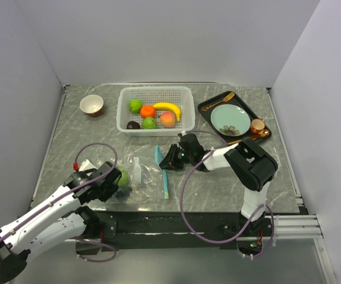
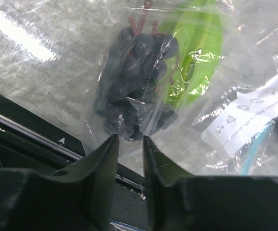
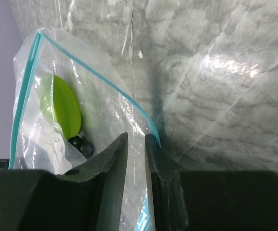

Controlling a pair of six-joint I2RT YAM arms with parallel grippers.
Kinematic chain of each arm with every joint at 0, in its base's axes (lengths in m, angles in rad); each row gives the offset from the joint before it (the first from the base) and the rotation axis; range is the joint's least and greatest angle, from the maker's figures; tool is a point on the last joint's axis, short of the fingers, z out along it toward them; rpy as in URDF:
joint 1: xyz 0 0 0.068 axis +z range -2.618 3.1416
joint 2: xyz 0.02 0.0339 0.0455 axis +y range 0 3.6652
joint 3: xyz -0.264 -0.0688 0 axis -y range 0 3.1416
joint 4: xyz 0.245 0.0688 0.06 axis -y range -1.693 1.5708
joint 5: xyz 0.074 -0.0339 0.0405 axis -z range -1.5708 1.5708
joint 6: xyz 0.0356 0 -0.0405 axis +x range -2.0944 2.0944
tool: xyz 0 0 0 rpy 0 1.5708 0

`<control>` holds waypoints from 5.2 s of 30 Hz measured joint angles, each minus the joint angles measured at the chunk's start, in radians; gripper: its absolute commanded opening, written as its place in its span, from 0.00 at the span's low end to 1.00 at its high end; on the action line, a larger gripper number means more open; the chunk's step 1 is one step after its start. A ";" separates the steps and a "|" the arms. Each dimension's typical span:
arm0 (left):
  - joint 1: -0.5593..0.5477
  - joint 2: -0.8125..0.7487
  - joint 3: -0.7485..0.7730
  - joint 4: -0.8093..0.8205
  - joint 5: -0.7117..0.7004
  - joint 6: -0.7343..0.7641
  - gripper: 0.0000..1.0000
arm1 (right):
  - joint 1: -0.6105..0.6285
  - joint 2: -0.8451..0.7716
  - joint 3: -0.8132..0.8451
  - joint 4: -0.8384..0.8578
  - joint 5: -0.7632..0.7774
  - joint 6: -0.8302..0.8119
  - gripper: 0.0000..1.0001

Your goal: Open the zip-top bag and remove the fake food

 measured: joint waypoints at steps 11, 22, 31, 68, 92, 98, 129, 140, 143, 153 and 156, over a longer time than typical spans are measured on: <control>-0.002 -0.014 0.003 0.029 0.002 0.039 0.01 | 0.066 -0.016 0.001 0.021 -0.021 -0.002 0.29; -0.002 -0.016 0.143 0.033 -0.032 0.129 0.01 | 0.076 0.062 0.048 0.051 -0.009 0.019 0.29; -0.003 -0.056 0.203 -0.032 -0.077 0.126 0.01 | 0.076 0.080 0.063 0.063 0.001 0.035 0.29; 0.188 0.196 0.175 0.295 -0.019 0.277 0.09 | 0.098 0.106 0.005 0.386 -0.080 0.112 0.45; 0.308 0.538 0.002 0.780 0.032 0.367 0.01 | 0.121 0.148 0.090 0.347 -0.015 0.141 0.49; 0.310 0.592 -0.013 0.865 0.078 0.381 0.01 | 0.130 0.148 0.120 0.257 0.033 0.117 0.63; 0.310 0.646 -0.034 1.037 0.215 0.473 0.01 | 0.170 0.159 0.195 0.151 0.149 0.056 0.42; 0.308 0.610 -0.045 0.977 0.173 0.433 0.02 | 0.179 0.063 0.101 0.107 0.184 0.029 0.36; 0.309 0.594 -0.051 0.954 0.153 0.417 0.02 | 0.179 0.010 0.057 0.065 0.198 0.018 0.36; 0.314 0.567 -0.069 0.935 0.140 0.397 0.02 | 0.162 -0.174 -0.085 -0.022 0.244 -0.019 0.36; 0.315 0.558 -0.076 0.934 0.137 0.397 0.01 | 0.144 -0.224 -0.103 -0.047 0.263 -0.029 0.36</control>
